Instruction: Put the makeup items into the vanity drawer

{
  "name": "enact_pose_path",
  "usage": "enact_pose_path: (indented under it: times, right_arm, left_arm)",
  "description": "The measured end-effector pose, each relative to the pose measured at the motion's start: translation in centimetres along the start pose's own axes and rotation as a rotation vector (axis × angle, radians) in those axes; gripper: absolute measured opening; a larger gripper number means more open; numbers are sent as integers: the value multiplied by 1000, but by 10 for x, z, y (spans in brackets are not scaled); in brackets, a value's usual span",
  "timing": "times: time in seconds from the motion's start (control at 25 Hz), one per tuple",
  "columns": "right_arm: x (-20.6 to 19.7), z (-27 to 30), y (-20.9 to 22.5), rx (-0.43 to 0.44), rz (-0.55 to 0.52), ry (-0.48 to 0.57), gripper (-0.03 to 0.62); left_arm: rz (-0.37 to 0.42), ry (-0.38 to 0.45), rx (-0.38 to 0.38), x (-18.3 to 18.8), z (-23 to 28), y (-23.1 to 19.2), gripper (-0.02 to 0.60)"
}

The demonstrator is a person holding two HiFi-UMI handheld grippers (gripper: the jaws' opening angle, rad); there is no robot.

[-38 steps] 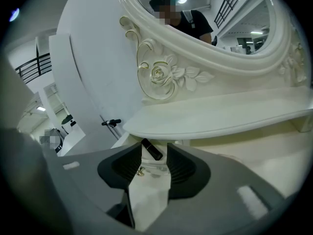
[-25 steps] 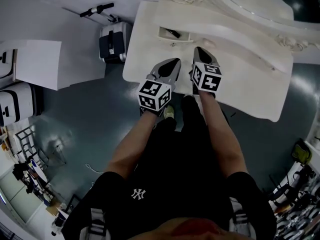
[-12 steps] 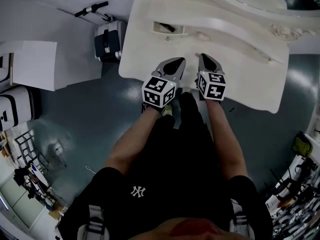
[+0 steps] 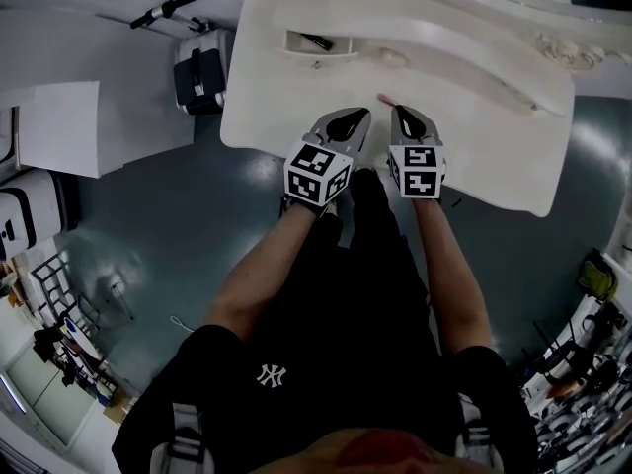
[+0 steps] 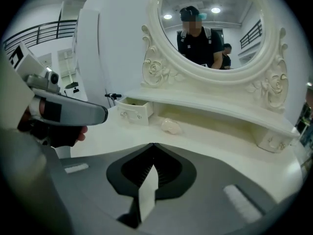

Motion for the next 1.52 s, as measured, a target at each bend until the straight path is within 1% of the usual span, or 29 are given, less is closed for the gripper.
enact_pose_path:
  times: [0.12,0.16,0.24,0.36,0.48,0.56,0.68,0.76,0.84,0.88,1.04,1.2,1.52]
  right_arm:
    - [-9,5,7,6,-64,-22,28]
    - [-12,8,9,11,-90,-29,39]
    - [-16,12,11,25,-152,-45,91]
    - [-22,16,16,33,-237,-66,118]
    - [-28,24,21,60,-278,-92,150]
    - [-31,30,25,85,-297,-112,159]
    - [-34,38,30,124,-309,-150,151]
    - [-37,42,32,161,-309,-172,131]
    - [-38,43,31,197,-323,-182,96]
    - [-37,42,30,207,-339,-186,72]
    - [-35,42,27,207,-382,-200,71]
    - [-23,36,19,204,-412,-161,69]
    - [33,23,-15,251,-468,-13,71]
  left_arm:
    - [-7,-15,-3,-5,10,0,1]
    - [-10,-20,-3,-7,13,-1,0]
    - [-15,-28,-2,-10,19,-1,0]
    - [-22,-38,1,-14,25,-2,0]
    - [-31,-47,8,-17,30,-5,0]
    - [-37,-50,17,-19,32,-8,0]
    - [-44,-52,32,-20,34,-13,1]
    - [-49,-51,43,-19,34,-17,0]
    - [-55,-48,54,-19,33,-19,0]
    - [-58,-46,61,-19,32,-20,2]
    - [-67,-32,82,-18,28,-24,0]
    - [-64,-12,97,-14,17,-26,0]
    - [-42,48,139,3,-13,-31,0]
Point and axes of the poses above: the fingertips, and each gripper's own axes: z forward along the fingers, y to its right, x out of its top, the point moved 7 cm from there along -z, backward along the fingers, and after that the axes turned 5 degrees about -x, right-handed, at the moved point
